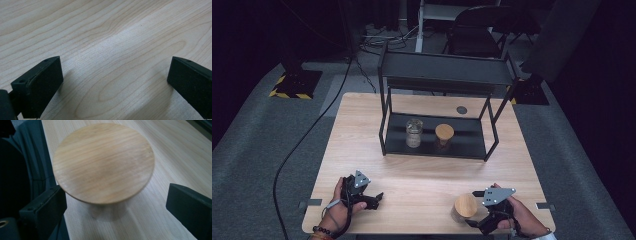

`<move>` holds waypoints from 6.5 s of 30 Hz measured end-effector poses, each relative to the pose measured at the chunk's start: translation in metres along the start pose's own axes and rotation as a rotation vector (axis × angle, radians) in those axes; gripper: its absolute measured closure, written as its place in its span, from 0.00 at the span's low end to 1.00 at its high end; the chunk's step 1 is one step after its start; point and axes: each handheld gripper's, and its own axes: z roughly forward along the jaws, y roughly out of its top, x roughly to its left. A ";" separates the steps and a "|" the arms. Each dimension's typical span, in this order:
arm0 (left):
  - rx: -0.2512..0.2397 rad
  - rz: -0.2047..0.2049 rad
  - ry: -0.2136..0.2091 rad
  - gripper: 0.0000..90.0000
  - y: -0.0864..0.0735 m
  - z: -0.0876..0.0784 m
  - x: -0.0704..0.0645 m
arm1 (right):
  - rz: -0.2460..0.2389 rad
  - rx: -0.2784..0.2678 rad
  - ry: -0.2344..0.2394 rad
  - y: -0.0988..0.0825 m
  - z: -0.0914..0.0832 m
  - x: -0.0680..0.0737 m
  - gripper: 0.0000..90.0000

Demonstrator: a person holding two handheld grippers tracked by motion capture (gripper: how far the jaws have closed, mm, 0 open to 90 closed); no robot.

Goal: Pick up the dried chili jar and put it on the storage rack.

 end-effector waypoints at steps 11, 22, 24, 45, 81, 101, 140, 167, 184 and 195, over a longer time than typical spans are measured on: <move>0.000 0.000 0.000 0.00 0.000 0.000 0.000 | 0.042 -0.020 0.008 0.005 0.011 0.002 0.06; 0.000 0.000 -0.001 0.00 0.000 0.000 0.000 | 0.047 -0.027 -0.044 0.009 0.018 0.006 0.12; 0.000 0.001 -0.001 0.00 0.000 0.000 0.000 | 0.043 -0.029 -0.032 0.009 0.018 0.006 0.15; -0.002 0.002 -0.002 0.00 0.000 0.000 0.000 | -0.004 -0.022 -0.027 0.012 0.019 0.010 0.28; -0.001 0.002 -0.001 0.00 0.000 0.000 0.000 | 0.035 -0.013 -0.088 0.012 0.012 0.005 0.28; -0.001 0.002 -0.001 0.00 0.000 0.000 0.000 | 0.105 -0.034 -0.171 0.010 -0.001 -0.008 0.28; -0.002 0.002 -0.001 0.00 0.000 0.000 0.000 | 0.229 -0.024 -0.345 0.033 -0.005 -0.035 0.28; -0.001 0.002 -0.002 0.00 0.000 0.000 0.000 | 0.277 -0.046 -0.414 0.068 0.007 -0.058 0.28; -0.001 0.002 -0.002 0.00 0.000 0.000 0.000 | 0.273 -0.001 -0.465 0.096 0.010 -0.075 0.28; -0.001 0.002 -0.001 0.00 0.000 0.000 0.000 | 0.324 0.020 -0.504 0.111 0.017 -0.094 0.28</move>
